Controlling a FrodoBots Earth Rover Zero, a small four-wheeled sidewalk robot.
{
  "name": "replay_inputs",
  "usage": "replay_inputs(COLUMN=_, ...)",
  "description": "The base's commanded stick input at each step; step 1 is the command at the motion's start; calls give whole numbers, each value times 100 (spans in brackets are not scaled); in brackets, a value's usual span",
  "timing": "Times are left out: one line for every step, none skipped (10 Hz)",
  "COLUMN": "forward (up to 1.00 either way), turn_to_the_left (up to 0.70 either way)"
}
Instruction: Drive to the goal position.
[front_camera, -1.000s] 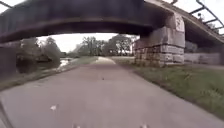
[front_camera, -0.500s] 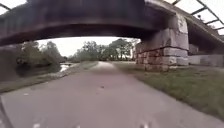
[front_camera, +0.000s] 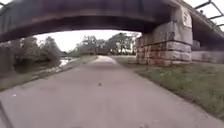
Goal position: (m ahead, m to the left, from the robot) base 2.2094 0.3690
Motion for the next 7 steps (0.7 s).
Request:
replay_inputs(forward=70, turn_to_the_left=0)
replay_inputs(forward=70, turn_to_the_left=0)
replay_inputs(forward=70, turn_to_the_left=0)
replay_inputs(forward=70, turn_to_the_left=0)
replay_inputs(forward=70, turn_to_the_left=0)
replay_inputs(forward=70, turn_to_the_left=0)
replay_inputs(forward=70, turn_to_the_left=0)
